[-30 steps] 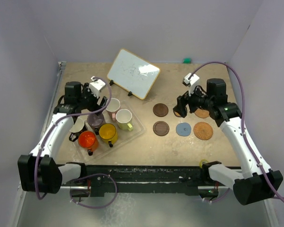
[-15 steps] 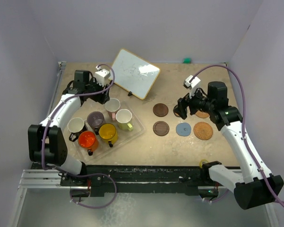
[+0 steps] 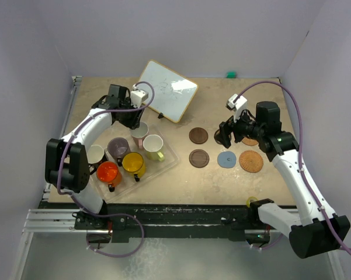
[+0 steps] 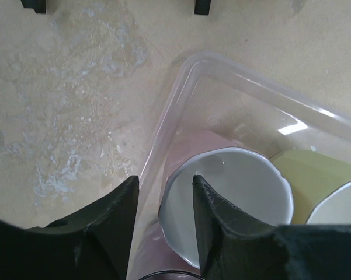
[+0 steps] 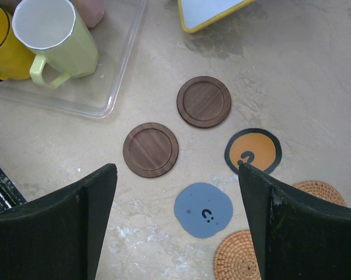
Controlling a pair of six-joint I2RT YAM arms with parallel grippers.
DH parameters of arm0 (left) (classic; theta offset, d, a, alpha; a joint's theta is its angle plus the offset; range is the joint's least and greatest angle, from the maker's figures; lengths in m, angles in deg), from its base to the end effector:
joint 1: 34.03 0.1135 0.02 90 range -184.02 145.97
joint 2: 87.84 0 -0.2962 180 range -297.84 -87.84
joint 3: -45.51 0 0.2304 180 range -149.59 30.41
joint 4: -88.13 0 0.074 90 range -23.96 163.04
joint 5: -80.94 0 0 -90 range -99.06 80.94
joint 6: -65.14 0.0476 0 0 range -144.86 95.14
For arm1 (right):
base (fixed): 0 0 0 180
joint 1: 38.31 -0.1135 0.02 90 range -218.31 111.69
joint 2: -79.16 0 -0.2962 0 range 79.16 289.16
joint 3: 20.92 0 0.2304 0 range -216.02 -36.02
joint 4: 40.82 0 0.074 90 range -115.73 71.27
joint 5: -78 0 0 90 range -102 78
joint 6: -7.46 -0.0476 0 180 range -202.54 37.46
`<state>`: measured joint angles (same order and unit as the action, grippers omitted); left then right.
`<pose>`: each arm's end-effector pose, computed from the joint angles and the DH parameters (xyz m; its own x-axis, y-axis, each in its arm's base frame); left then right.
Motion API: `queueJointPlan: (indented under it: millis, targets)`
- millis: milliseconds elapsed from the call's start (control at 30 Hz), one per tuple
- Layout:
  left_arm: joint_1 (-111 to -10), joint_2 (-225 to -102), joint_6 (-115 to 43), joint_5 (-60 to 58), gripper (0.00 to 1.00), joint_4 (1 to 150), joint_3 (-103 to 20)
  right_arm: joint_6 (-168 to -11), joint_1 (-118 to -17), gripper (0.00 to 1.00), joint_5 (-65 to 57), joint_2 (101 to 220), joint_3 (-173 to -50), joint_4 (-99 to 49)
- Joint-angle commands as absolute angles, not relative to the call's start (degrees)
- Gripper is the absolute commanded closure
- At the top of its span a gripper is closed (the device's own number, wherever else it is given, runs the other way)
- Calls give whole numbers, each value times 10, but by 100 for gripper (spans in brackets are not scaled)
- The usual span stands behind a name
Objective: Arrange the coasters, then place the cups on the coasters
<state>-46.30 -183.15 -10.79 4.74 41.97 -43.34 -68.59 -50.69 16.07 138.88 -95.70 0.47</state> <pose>0.3389 -0.0853 0.2870 -0.6686 0.3870 -0.6350 0.5262 0.8496 -0.0363 0.1878 0.0642 0.3779 -0.2740 -0.2779 -0.9207 -0.6878 0.7258 -0.0144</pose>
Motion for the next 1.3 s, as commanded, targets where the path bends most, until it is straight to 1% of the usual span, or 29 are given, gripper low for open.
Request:
queueJointPlan:
  millis: [0,200,300,400,433,867,1033,1133,1267]
  targets:
    - [-465,-1843,-111,18,64,401,-460,-680,-509,14,174,1387,-957,-15]
    - [-466,-1851,-116,23,76,398,-455,-678,-509,14,174,1392,-958,-15]
    - [-466,-1851,-119,28,84,401,-453,-682,-510,14,173,1396,-961,-21]
    - [-466,-1848,-118,30,96,402,-453,-690,-512,14,169,1403,-966,-27]
    - [-466,-1845,-116,30,97,403,-453,-692,-514,14,167,1406,-968,-30]
    - [-466,-1775,-99,7,97,385,-499,-726,-580,15,123,1477,-1006,-127]
    - [-466,-1747,-100,0,97,378,-515,-742,-605,15,123,1508,-1048,-126]
    - [-466,-1728,-110,-7,97,378,-537,-751,-614,15,121,1523,-1072,-129]
    - [-467,-1717,-136,-3,97,378,-573,-775,-616,15,115,1533,-1077,-175]
